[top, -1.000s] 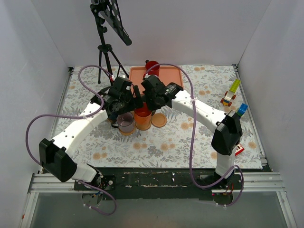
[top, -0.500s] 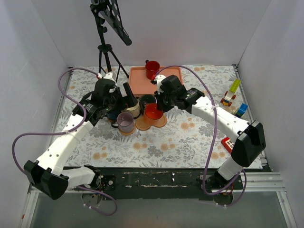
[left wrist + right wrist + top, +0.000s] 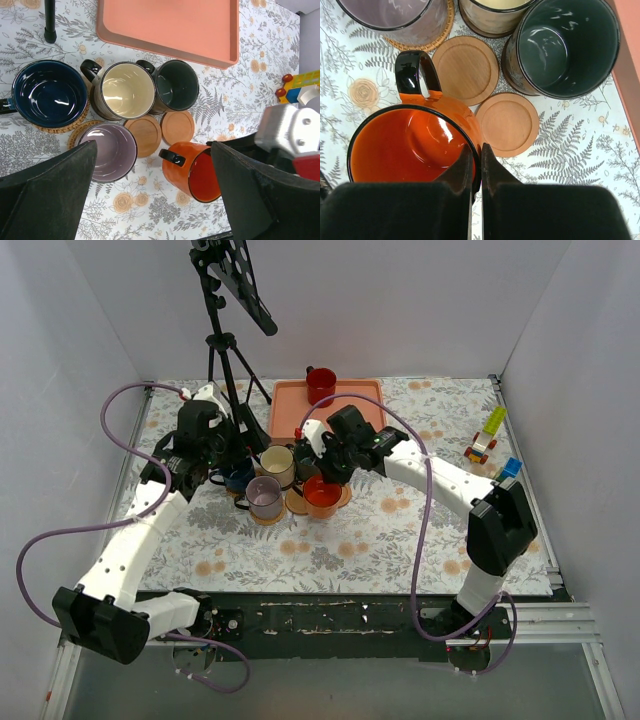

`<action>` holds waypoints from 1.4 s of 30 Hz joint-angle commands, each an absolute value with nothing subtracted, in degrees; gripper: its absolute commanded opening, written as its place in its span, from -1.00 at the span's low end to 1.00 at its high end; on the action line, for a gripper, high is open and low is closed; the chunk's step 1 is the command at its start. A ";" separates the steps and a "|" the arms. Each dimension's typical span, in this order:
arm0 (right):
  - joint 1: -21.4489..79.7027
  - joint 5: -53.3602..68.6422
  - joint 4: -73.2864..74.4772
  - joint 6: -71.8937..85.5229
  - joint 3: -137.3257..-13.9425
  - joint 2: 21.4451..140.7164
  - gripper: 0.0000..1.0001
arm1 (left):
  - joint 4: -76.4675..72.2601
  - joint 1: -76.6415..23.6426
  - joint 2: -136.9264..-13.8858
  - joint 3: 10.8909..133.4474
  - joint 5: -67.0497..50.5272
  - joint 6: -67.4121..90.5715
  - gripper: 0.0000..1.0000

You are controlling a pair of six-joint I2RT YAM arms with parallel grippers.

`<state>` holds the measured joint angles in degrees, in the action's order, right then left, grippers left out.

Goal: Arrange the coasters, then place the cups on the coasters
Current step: Place the cup on the coaster.

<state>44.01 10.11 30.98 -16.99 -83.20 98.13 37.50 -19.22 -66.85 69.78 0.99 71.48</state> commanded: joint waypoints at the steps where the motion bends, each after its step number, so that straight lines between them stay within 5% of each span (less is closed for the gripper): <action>1: 44.03 12.83 27.51 -23.28 -88.94 100.36 -0.97 | 36.21 -18.81 -66.88 70.84 1.32 68.91 0.96; 42: 44.47 10.99 22.59 -20.13 -92.90 110.04 -0.97 | 35.42 -18.46 -71.37 72.86 1.67 67.94 0.96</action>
